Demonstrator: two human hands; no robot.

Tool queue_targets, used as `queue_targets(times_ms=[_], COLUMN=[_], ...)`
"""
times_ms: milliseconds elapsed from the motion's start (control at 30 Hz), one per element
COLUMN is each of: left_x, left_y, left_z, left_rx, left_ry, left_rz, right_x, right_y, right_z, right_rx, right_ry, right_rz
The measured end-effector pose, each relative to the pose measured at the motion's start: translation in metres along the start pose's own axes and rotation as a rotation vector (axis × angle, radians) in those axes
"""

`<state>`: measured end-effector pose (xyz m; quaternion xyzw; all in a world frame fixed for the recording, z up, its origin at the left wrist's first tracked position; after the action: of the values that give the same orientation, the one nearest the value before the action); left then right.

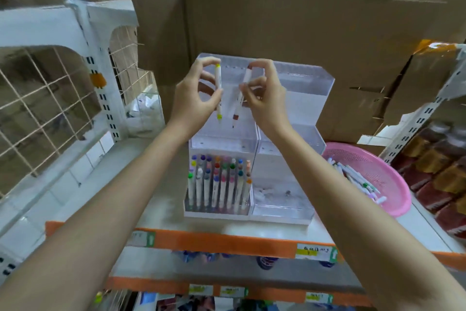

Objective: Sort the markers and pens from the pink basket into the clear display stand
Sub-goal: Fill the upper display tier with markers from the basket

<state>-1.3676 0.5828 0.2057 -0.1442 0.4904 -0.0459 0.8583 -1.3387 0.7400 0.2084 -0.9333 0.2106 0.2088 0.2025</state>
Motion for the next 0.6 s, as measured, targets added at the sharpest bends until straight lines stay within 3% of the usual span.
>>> queue_targets(times_ms=[300,600], left_x=[-0.023,-0.014], left_y=[-0.013,-0.021], left_z=[-0.049,-0.072], left_rx=[-0.020,-0.003], left_ry=[0.061,0.069], left_rz=[-0.035,-0.042], right_x=[-0.027,-0.028], right_y=[0.043,0.072], right_z=[-0.001,-0.004], right_rx=[0.126,0.071], right_ry=[-0.065,-0.099], right_rz=[0.054,0.073])
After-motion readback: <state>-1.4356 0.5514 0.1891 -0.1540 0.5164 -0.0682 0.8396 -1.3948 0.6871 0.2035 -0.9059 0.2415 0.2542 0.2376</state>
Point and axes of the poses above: each hand's wrist, its own x-axis away from the middle knuckle, its own y-axis out of the palm, z = x × y, the point moved 4 cm from there along -x, towards the middle knuckle, and after that the axes turned 13 degrees about y, right-handed, at the moved point
